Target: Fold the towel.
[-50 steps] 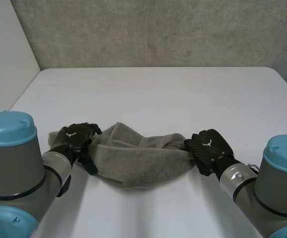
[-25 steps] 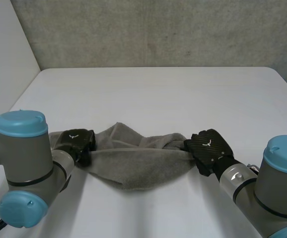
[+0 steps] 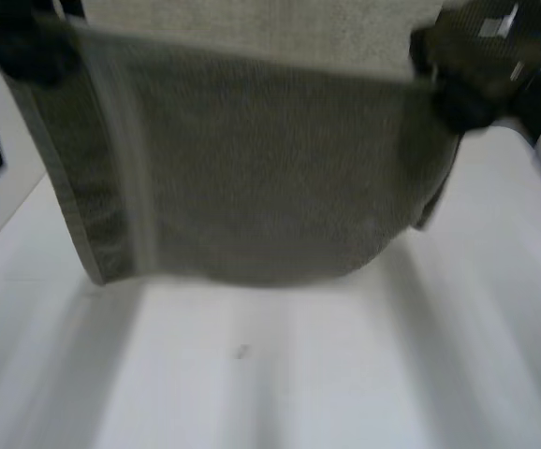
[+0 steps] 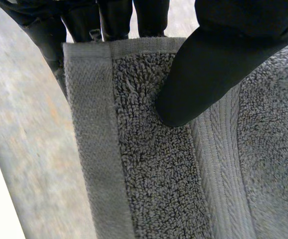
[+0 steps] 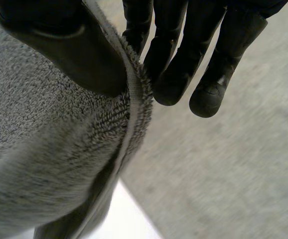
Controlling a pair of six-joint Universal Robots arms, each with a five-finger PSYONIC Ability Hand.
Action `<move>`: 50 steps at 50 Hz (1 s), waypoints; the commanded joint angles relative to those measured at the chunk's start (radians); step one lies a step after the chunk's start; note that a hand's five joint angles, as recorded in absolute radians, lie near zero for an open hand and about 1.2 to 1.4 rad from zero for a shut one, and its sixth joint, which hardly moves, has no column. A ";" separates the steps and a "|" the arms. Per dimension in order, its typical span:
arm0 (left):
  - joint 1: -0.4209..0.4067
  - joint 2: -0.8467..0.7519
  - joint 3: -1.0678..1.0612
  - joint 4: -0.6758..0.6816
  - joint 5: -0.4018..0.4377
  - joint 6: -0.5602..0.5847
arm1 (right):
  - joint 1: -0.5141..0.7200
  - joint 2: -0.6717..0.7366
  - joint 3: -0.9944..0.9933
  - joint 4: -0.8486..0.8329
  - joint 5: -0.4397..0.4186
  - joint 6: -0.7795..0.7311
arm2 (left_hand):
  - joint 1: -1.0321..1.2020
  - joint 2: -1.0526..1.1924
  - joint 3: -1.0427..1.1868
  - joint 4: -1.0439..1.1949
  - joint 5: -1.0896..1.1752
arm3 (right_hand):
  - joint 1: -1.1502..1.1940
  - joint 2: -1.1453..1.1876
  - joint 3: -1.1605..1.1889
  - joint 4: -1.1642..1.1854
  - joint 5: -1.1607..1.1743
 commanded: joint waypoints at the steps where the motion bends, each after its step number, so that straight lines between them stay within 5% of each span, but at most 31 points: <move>1: 0.009 -0.008 0.132 -0.105 -0.003 -0.005 | 0.005 0.026 -0.288 0.204 0.005 0.009 | 0.200 0.179 0.180 0.179 0.189 | 0.048 0.064 0.061 0.057 0.039; 9: 0.039 -0.119 0.129 -0.105 -0.002 -0.007 | 0.007 0.185 -0.408 0.290 0.005 0.006 | 0.200 0.179 0.180 0.179 0.189 | 0.048 0.064 0.061 0.057 0.039; 16: 0.047 -0.379 0.160 -0.085 -0.002 -0.011 | 0.050 0.418 -0.456 0.271 0.003 -0.012 | 0.200 0.179 0.180 0.179 0.189 | 0.048 0.064 0.061 0.057 0.039; 25: 0.044 -0.660 0.487 0.071 -0.013 -0.010 | 0.058 0.719 -0.772 0.080 0.089 -0.113 | 0.200 0.179 0.180 0.179 0.189 | 0.048 0.064 0.061 0.057 0.039; 30: 0.044 -0.655 0.653 0.103 -0.031 -0.052 | 0.050 0.716 -0.895 -0.079 0.088 -0.115 | 0.200 0.179 0.180 0.179 0.189 | 0.048 0.064 0.061 0.057 0.039; 37: 0.050 -0.537 0.655 0.082 -0.086 -0.174 | 0.055 0.615 -0.853 -0.098 0.062 -0.075 | 0.200 0.179 0.180 0.179 0.189 | 0.048 0.064 0.061 0.057 0.039; 44: 0.078 -0.366 0.283 0.050 -0.079 -0.206 | 0.061 0.508 -0.571 0.050 -0.119 -0.052 | 0.200 0.179 0.180 0.179 0.189 | 0.048 0.064 0.061 0.057 0.039; 50: 0.111 -0.243 -0.050 0.114 -0.057 -0.206 | 0.065 0.489 -0.328 0.159 -0.144 -0.072 | 0.200 0.179 0.180 0.179 0.189 | 0.048 0.064 0.061 0.057 0.039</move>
